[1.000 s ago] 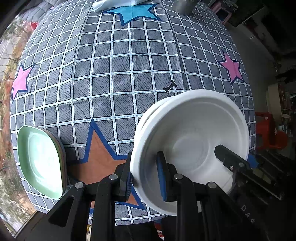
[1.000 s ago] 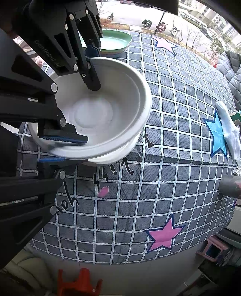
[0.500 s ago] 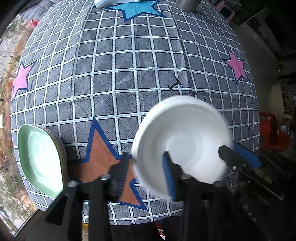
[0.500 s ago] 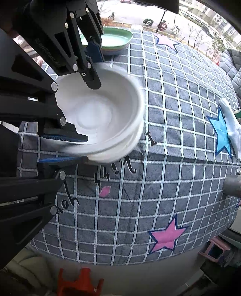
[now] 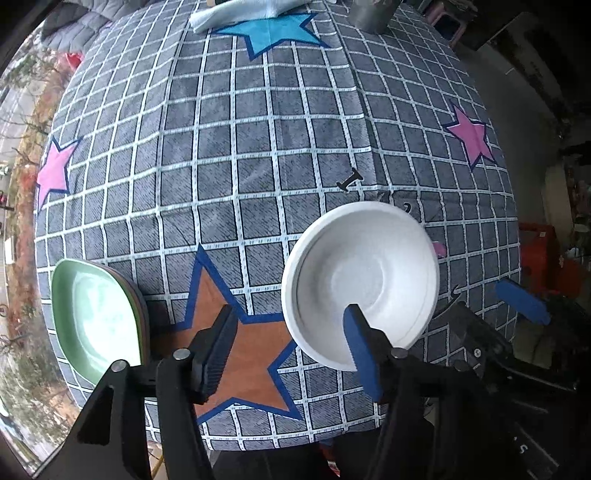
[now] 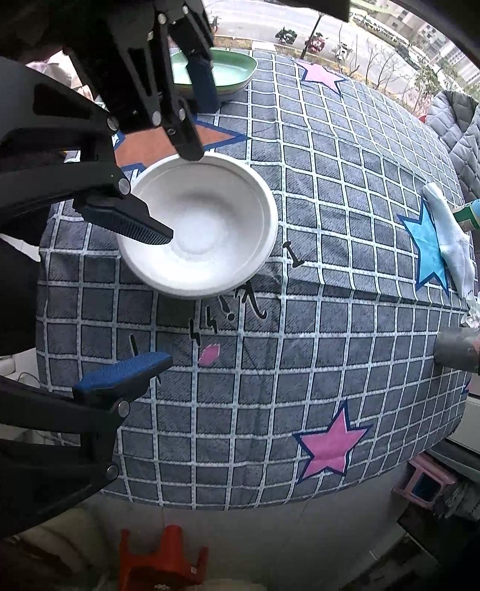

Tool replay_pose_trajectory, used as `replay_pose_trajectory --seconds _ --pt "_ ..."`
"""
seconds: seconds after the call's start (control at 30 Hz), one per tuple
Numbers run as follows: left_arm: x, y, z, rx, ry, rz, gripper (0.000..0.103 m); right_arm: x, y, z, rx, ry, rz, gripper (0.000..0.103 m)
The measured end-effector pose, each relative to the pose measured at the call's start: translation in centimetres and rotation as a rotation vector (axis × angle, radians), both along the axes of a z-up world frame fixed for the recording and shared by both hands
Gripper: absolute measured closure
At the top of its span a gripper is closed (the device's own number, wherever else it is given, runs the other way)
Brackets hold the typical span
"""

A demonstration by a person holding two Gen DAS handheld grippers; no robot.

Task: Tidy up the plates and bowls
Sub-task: 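Move both grippers to the rim of the stacked white bowls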

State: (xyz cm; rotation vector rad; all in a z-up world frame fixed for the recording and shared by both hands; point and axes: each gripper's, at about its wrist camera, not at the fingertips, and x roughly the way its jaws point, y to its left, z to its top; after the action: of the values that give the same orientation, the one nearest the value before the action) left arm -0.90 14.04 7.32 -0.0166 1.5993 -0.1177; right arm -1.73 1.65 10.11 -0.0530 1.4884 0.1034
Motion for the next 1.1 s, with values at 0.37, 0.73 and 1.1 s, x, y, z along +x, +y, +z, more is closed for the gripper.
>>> replay_pose_trajectory --seconds 0.37,0.73,1.1 --pt "-0.3 0.0 1.7 0.009 -0.026 -0.038 0.025 -0.5 -1.7 2.1 -0.01 -0.023 -0.018 0.041" --pt "-0.1 -0.1 2.7 0.009 -0.026 -0.039 0.024 -0.7 -3.9 2.7 -0.019 -0.014 -0.073 0.041" --pt "0.5 -1.3 3.5 0.016 -0.045 -0.088 0.024 -0.7 -2.3 3.4 -0.054 -0.039 0.022 0.023"
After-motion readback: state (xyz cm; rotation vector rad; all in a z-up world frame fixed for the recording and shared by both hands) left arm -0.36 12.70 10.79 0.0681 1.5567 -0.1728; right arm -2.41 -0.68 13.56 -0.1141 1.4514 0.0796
